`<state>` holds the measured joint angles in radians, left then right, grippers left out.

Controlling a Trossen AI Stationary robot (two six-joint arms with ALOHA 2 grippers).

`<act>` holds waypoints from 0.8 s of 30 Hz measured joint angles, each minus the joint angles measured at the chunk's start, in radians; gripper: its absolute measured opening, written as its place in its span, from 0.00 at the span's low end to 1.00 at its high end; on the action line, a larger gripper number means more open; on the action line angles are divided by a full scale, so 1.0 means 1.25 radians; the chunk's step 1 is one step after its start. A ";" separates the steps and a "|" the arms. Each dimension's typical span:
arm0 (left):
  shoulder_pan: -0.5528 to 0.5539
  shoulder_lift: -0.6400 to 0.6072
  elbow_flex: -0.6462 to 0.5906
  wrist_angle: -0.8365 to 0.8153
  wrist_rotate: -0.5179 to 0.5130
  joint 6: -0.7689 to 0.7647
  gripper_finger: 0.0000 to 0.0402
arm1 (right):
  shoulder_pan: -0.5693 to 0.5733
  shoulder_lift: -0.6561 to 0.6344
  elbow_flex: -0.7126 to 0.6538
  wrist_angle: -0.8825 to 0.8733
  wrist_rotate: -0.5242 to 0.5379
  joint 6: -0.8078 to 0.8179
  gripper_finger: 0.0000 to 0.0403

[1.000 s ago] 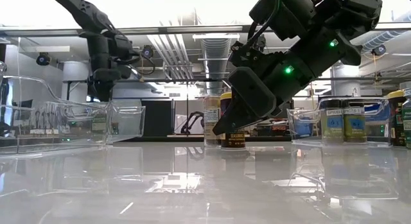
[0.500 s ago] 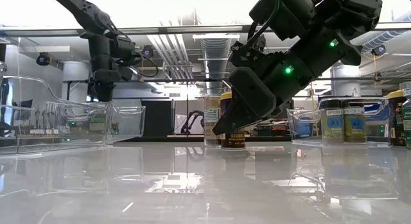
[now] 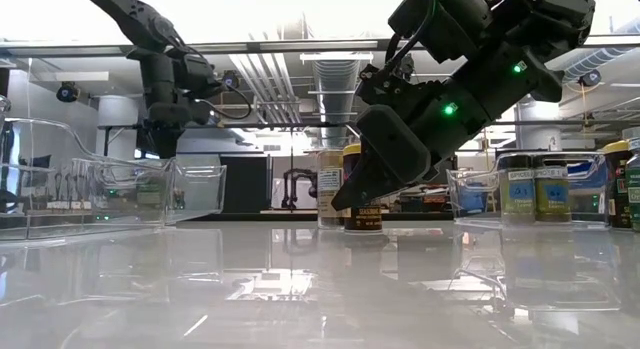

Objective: Sort spices by type
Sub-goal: Move the bottom green spice bottle to the center of the table, then put the green spice bottle into the top left transparent bin

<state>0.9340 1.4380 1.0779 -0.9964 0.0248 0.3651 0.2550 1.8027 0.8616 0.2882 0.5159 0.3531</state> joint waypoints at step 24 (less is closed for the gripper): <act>-0.005 -0.081 0.069 0.086 0.009 0.012 0.00 | 0.000 -0.057 0.000 -0.047 0.032 -0.031 0.54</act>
<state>0.9278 1.3367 1.1644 -0.8889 0.0360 0.3807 0.2550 1.7313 0.8612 0.2299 0.5559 0.3138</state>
